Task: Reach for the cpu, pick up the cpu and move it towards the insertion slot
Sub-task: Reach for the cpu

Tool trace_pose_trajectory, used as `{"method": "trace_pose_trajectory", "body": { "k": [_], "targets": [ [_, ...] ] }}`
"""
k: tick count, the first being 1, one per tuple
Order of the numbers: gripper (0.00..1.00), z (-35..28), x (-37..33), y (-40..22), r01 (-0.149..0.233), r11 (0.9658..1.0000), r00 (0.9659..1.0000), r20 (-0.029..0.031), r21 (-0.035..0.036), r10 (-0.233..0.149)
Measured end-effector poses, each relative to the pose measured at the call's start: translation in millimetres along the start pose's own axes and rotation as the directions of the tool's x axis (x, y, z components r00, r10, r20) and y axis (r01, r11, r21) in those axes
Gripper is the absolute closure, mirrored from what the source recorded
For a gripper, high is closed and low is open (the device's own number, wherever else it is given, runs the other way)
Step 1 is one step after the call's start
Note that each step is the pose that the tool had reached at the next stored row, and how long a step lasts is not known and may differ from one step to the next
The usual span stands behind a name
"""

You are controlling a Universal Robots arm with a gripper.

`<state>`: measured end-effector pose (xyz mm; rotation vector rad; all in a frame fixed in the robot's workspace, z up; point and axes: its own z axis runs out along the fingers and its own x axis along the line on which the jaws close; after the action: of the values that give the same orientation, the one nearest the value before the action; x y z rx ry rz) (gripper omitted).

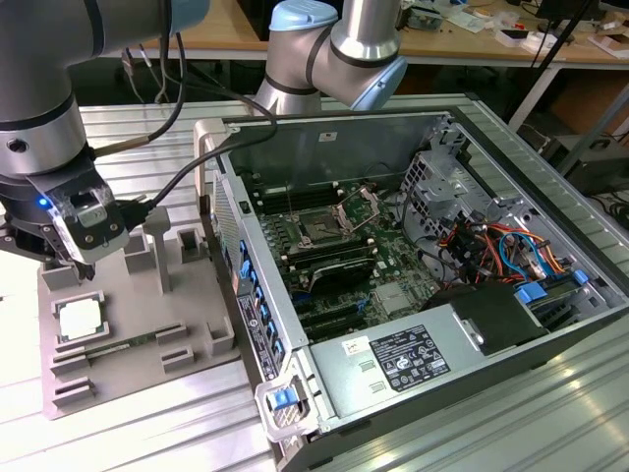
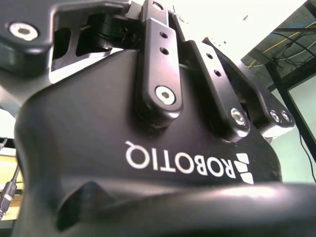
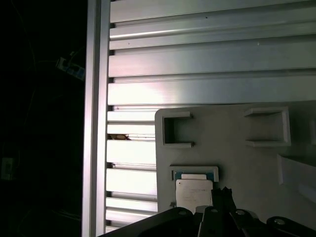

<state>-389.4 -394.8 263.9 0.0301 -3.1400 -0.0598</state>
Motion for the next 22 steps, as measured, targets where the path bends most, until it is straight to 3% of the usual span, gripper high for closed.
{"method": "trace_pose_trajectory", "body": {
  "k": [22],
  "targets": [
    [0.89,5.8,0.0,-0.2,0.0,1.0,1.0,0.0,0.0,0.0]
  ]
}}
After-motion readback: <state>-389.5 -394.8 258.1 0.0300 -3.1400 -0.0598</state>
